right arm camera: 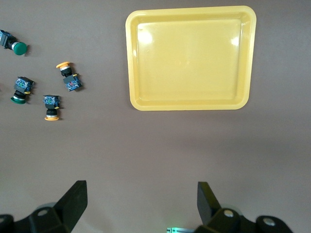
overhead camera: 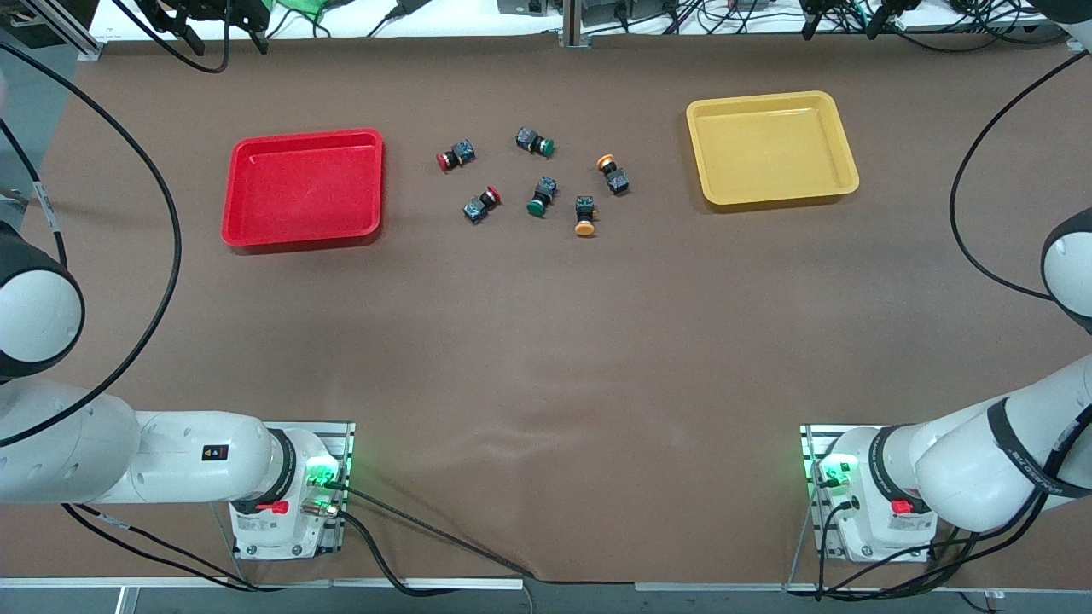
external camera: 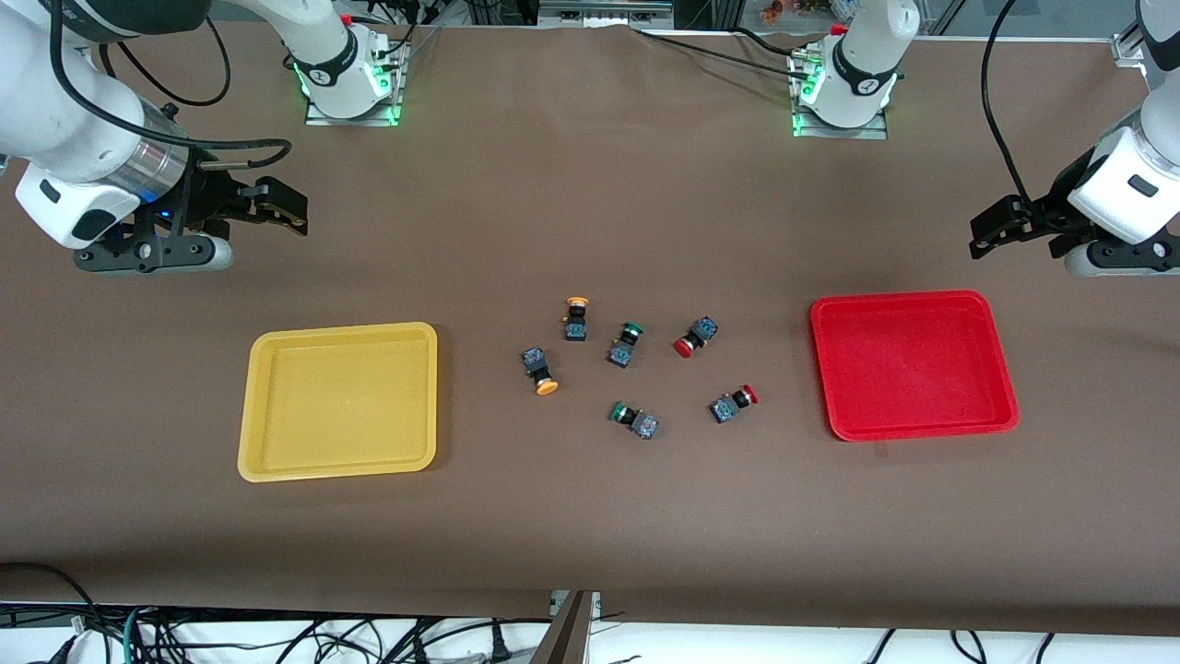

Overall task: Place red and yellow buttons in trays
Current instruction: 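Grasp a yellow button with the right gripper while the left gripper grasps a red button, then carry the red button to the red tray while the right gripper carries yellow, then release the red button in the red tray while the right gripper releases yellow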

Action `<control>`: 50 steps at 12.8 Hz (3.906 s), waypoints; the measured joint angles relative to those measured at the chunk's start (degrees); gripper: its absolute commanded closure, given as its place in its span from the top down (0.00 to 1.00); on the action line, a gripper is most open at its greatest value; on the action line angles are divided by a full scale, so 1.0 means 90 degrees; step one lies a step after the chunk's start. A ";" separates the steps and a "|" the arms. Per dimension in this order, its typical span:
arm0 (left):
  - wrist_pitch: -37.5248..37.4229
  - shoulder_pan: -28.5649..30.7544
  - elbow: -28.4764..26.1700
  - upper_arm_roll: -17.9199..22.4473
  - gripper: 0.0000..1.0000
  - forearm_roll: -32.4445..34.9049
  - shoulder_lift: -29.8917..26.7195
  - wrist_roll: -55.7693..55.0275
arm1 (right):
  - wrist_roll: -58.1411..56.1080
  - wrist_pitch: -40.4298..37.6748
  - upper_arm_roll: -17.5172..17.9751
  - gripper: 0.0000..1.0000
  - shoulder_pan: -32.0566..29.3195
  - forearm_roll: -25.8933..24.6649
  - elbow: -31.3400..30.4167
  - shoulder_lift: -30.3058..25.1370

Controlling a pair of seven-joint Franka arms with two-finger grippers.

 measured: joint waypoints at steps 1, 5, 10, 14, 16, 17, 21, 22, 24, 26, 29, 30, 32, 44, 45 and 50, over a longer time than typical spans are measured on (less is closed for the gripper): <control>0.0000 0.0000 0.0000 0.0000 1.00 0.0000 0.0000 0.0002 | -0.0001 0.0006 0.0000 1.00 0.0001 -0.0037 0.0000 0.0000; -0.0026 -0.0025 0.0001 -0.0011 1.00 0.0000 0.0009 0.0012 | -0.0011 0.0024 0.0000 1.00 0.0002 -0.0125 0.0000 -0.0001; -0.0441 -0.0696 0.0023 -0.0250 1.00 -0.0067 0.0767 0.0052 | -0.0011 0.0021 0.0038 1.00 0.0048 -0.0122 -0.0019 0.0008; 0.0962 -0.1465 0.1039 -0.0302 1.00 -0.0067 0.2768 0.0345 | -0.0008 0.0521 0.0447 1.00 0.0110 0.0041 -0.0222 0.0301; 0.2303 -0.1661 0.1361 -0.0309 1.00 -0.0066 0.3715 0.1064 | -0.0003 0.1521 0.0655 1.00 0.0239 0.0250 -0.0325 0.0936; 0.3106 -0.1698 0.1421 -0.0310 1.00 -0.0064 0.4123 0.1628 | -0.0003 0.2088 0.0705 1.00 0.0360 0.0276 -0.0338 0.1365; 0.4426 -0.1762 0.1502 -0.0323 1.00 -0.0065 0.5119 0.3270 | 0.0027 0.4205 0.0747 1.00 0.0937 0.0313 -0.0336 0.2929; 0.4399 -0.1811 0.1424 -0.0328 1.00 -0.0065 0.5168 0.3339 | 0.0046 0.4551 0.0748 1.00 0.1020 0.0383 -0.0327 0.3195; 0.4377 -0.1908 0.1153 -0.0365 1.00 -0.0065 0.5180 0.3387 | 0.0046 0.5085 0.0751 1.00 0.1092 0.0619 -0.0320 0.3622; 0.4378 -0.1961 0.0996 -0.0389 0.59 -0.0064 0.5193 0.3405 | 0.0130 0.5501 0.0759 1.00 0.1233 0.0837 -0.0317 0.3941; 0.4378 -0.1977 0.0972 -0.0387 0.02 -0.0063 0.5194 0.3467 | 0.0613 0.5956 0.0764 0.99 0.1575 0.0877 -0.0314 0.4270; 0.4378 -0.1968 0.0972 -0.0374 0.00 -0.0063 0.5193 0.3474 | 0.0697 0.6072 0.0763 0.98 0.1672 0.0877 -0.0314 0.4365; 0.4223 -0.1933 0.0997 -0.0353 0.00 -0.0063 0.5165 0.3476 | 0.0701 0.6164 0.0743 0.85 0.1674 0.0877 -0.0322 0.4438; 0.1458 -0.0077 0.0130 0.0016 1.00 0.0981 0.4340 0.4386 | -0.1303 0.4103 0.0005 0.00 0.0915 0.0872 -0.0134 0.3494; 0.1475 -0.0107 0.0146 -0.0028 1.00 0.0994 0.4333 0.4480 | -0.1935 0.3996 -0.0184 0.00 0.0733 0.0872 -0.0140 0.3430; 0.0839 -0.0241 0.0579 -0.1056 1.00 0.0909 0.3315 0.4008 | -0.3283 0.4437 -0.0395 0.85 -0.0187 0.0877 -0.0382 0.3767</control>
